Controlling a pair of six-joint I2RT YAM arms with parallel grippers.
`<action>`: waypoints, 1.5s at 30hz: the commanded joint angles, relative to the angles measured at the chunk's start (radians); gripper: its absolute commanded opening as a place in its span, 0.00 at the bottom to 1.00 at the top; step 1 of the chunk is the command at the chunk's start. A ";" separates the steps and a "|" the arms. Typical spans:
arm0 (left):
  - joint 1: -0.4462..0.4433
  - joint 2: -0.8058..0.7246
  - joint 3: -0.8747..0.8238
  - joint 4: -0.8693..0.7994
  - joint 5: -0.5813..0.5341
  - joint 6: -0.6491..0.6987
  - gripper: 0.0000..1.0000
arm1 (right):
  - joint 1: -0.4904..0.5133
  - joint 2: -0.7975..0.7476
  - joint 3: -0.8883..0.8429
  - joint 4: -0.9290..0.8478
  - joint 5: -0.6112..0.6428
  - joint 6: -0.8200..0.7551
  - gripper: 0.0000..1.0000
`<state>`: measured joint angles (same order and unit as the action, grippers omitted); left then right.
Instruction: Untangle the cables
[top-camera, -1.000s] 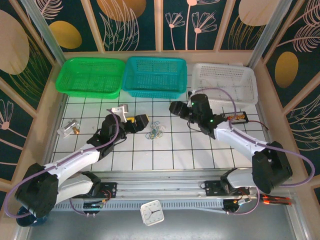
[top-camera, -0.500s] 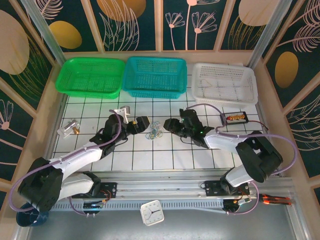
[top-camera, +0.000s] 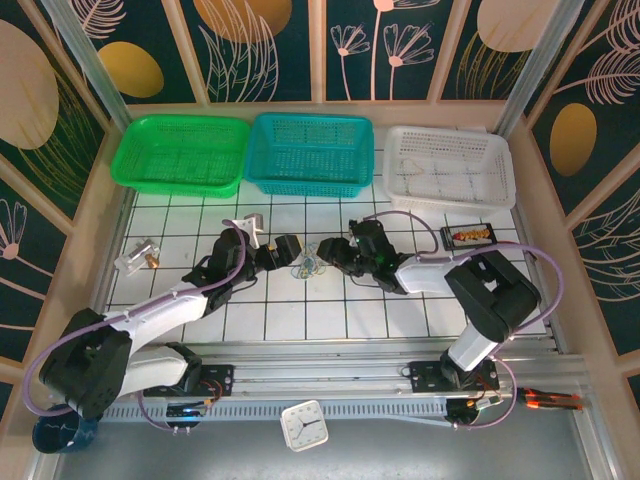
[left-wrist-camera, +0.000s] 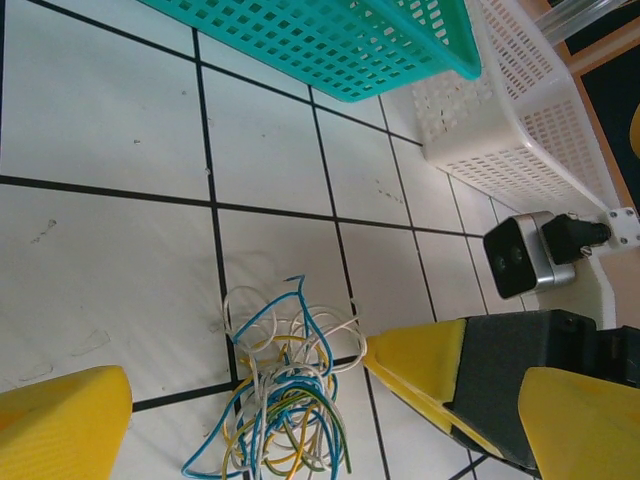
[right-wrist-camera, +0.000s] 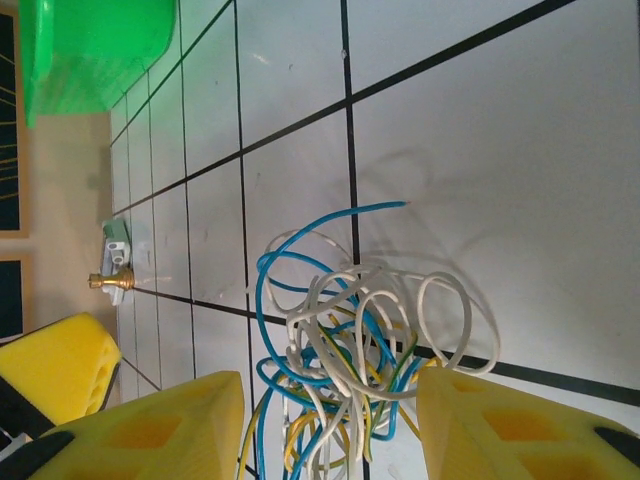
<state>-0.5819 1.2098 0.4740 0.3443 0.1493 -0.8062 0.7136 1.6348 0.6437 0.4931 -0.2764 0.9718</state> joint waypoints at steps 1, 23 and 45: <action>-0.005 0.016 -0.003 0.027 0.016 -0.004 0.99 | 0.010 0.030 0.038 0.070 -0.029 0.021 0.50; -0.004 0.031 -0.025 0.064 0.026 0.009 0.99 | -0.023 -0.035 0.122 -0.077 0.028 -0.106 0.11; -0.005 0.054 -0.008 0.066 0.070 0.033 0.99 | 0.015 -0.027 0.031 -0.047 0.036 -0.091 0.29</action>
<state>-0.5819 1.2518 0.4580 0.3866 0.1955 -0.7864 0.7200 1.5784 0.6716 0.4152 -0.2371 0.8730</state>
